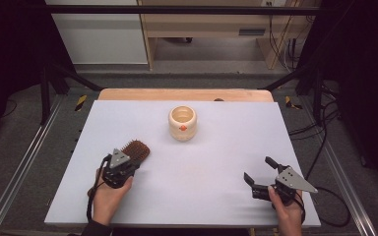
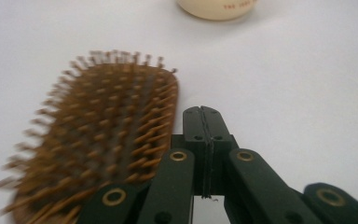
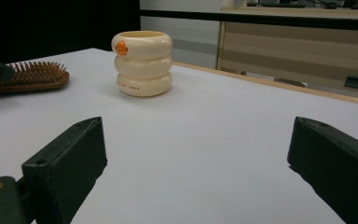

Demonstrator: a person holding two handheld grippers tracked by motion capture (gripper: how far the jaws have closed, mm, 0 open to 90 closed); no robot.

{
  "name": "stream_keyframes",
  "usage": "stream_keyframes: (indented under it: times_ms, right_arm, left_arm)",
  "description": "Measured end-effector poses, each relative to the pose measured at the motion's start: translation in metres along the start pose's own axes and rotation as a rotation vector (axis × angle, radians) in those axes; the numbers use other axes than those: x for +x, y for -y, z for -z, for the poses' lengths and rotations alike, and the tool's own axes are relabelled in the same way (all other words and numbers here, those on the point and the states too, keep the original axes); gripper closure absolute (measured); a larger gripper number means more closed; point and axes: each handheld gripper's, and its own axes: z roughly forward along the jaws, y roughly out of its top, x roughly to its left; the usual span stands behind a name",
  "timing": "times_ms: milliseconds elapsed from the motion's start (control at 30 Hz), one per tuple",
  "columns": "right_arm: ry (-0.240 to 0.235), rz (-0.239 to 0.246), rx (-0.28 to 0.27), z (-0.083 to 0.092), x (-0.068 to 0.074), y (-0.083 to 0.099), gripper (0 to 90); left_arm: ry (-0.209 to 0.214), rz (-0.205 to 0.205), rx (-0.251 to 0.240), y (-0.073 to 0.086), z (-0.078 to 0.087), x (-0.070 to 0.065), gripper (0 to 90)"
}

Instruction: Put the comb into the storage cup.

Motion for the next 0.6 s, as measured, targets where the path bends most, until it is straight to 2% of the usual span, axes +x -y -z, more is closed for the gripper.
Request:
stream_keyframes:
  times_ms: [33,67,133,333,433,467,500,533,600]
  right_arm:
    - [-0.001,0.001,-0.002,0.0,0.0,0.0,4.5]
    - [-0.001,0.001,-0.002,0.0,0.0,0.0,4.5]
    - [0.001,-0.003,-0.001,0.0,0.0,0.0,4.5]
    - [0.003,-0.002,0.003,-0.001,0.0,0.0,4.5]
    - [0.005,-0.002,0.004,0.0,0.0,0.0,4.5]
    - [0.005,-0.003,0.004,0.0,0.0,0.001,4.5]
    - [0.005,-0.003,0.003,0.0,-0.001,0.001,4.5]
    - [0.004,-0.004,0.003,0.0,-0.001,0.001,4.5]
    - [0.003,-0.003,0.006,-0.001,-0.001,0.001,4.5]
  left_arm:
    - [-0.016,0.002,-0.015,0.001,0.011,0.008,90.0]
    - [-0.016,0.002,-0.015,0.001,0.011,0.008,90.0]
    - [-0.021,0.002,-0.023,0.002,0.021,0.016,90.0]
    - [-0.073,0.001,-0.011,0.008,0.038,0.034,90.0]
    - [-0.089,-0.002,0.008,0.01,0.045,0.042,90.0]
    - [-0.091,-0.017,0.036,0.012,0.046,0.045,89.8]
    - [-0.091,-0.017,0.036,0.012,0.046,0.045,89.4]
    - [-0.087,-0.019,0.066,0.015,0.047,0.049,88.6]
    - [-0.087,-0.006,0.079,0.017,0.047,0.053,87.2]
